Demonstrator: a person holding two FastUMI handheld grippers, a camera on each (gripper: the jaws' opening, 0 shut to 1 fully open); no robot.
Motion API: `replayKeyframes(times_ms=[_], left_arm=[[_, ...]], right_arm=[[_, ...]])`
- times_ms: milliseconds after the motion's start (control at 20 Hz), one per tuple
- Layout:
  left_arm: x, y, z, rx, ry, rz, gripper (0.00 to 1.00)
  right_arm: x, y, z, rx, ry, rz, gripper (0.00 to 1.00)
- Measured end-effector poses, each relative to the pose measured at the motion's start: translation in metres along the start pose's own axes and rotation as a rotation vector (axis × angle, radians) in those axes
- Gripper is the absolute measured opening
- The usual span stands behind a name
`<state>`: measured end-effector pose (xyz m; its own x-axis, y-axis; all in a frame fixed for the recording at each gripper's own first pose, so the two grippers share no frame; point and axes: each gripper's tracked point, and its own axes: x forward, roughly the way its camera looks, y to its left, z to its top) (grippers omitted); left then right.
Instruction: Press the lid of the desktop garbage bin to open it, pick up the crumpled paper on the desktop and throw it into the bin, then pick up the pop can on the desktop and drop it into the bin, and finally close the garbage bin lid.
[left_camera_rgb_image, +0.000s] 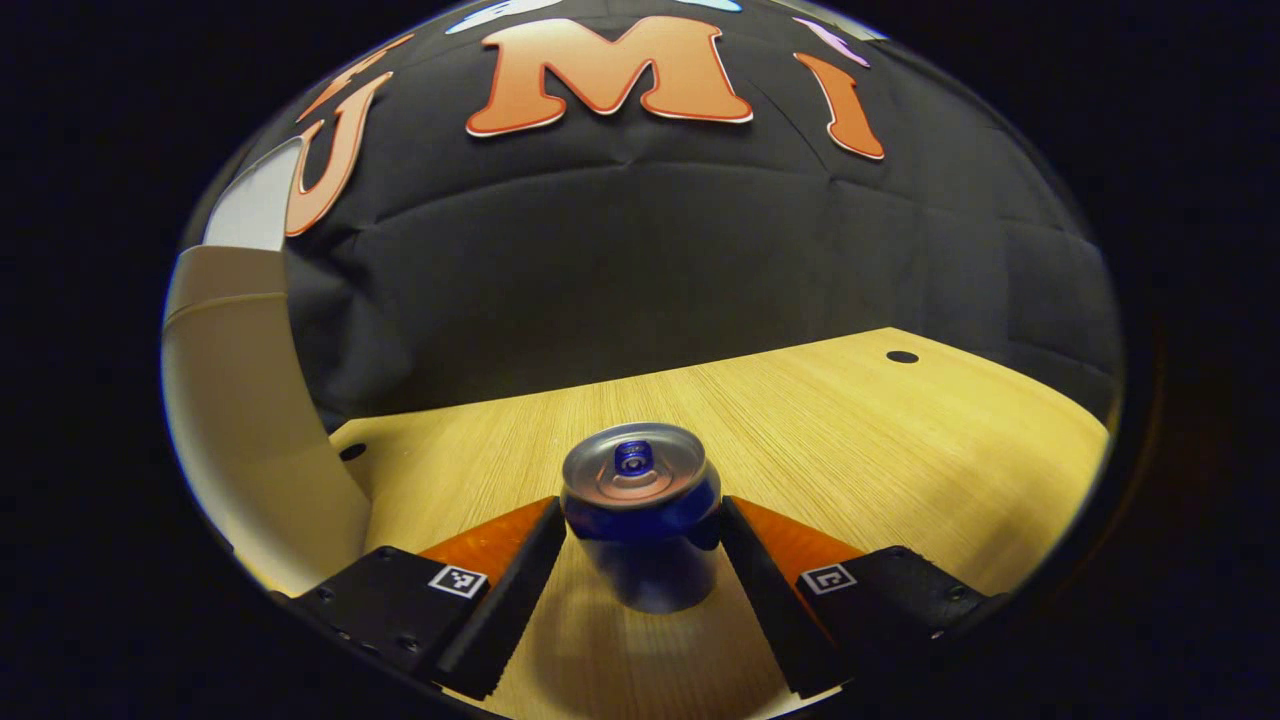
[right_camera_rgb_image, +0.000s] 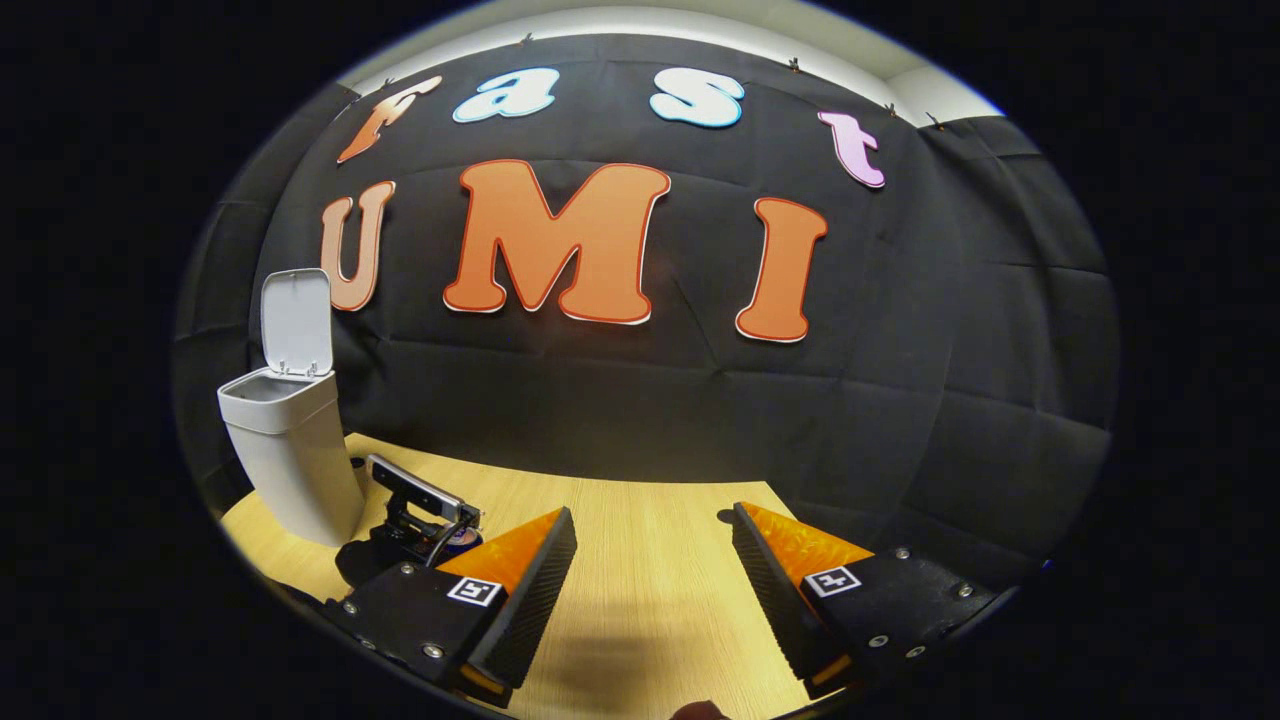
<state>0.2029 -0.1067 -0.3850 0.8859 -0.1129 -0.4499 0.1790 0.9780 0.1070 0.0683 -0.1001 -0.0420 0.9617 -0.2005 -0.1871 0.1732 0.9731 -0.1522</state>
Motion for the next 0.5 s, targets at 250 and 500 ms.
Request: replayKeyframes(times_ms=[250, 500], left_arm=[[-0.007, 0.002, 0.008, -0.032, 0.018, -0.01, 0.82], [-0.068, 0.038, 0.088, -0.076, -0.115, 0.007, 0.81]], right_arm=[[0.005, 0.006, 0.003, 0.001, -0.004, 0.003, 0.94], [0.012, 0.025, 0.011, 0.031, -0.025, 0.033, 0.94]])
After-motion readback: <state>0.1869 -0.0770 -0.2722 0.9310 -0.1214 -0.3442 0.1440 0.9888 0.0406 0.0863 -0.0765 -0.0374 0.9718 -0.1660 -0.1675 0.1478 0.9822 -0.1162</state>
